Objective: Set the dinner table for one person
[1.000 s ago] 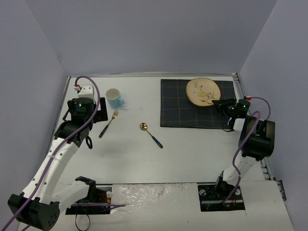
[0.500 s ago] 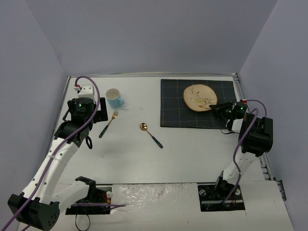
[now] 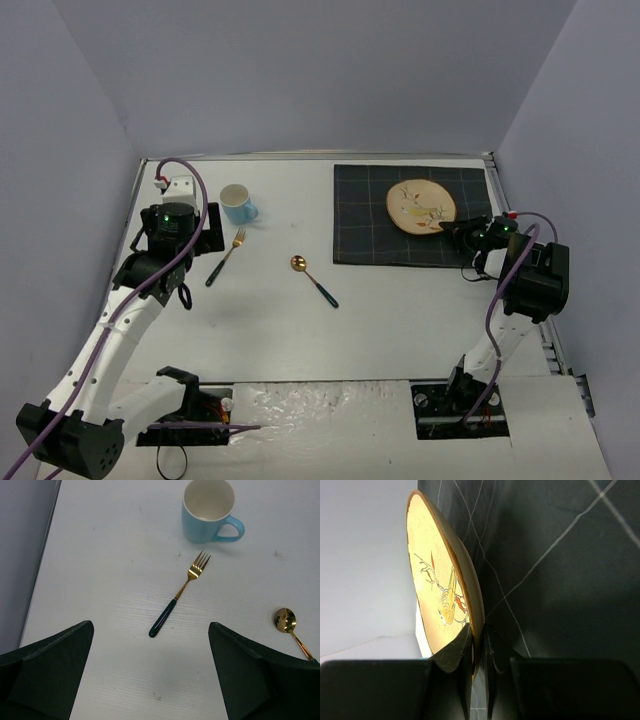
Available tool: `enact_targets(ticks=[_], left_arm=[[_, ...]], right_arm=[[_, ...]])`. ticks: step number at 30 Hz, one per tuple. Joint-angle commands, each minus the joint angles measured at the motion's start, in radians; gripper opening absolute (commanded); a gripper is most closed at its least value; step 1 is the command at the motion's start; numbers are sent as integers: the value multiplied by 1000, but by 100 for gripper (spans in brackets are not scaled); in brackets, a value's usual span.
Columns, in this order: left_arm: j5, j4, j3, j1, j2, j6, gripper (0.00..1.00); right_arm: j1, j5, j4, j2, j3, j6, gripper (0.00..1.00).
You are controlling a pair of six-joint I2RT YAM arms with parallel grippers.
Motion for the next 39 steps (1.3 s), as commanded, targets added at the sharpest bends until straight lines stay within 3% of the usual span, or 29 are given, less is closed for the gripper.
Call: enact_targets(ticks=[1, 17, 20, 21, 28, 32, 39], left_arm=[[0, 56, 15, 4, -1, -5, 97], [5, 57, 15, 6, 5, -6, 97], [5, 56, 15, 6, 4, -5, 97], [8, 55, 15, 5, 5, -5, 97], [8, 57, 16, 6, 8, -9, 97], [22, 58, 16, 9, 13, -13, 97], [50, 50, 27, 9, 55, -39, 97]], right_arm=[[-10, -62, 197, -29, 46, 19, 0], [-12, -45, 159, 45, 23, -28, 0], [-12, -29, 116, 47, 9, -54, 14], [-12, -18, 97, 40, -1, -68, 31], [-12, 132, -230, -93, 66, -245, 72], [-5, 278, -480, -226, 128, -360, 86], [56, 482, -646, -425, 184, -499, 94]])
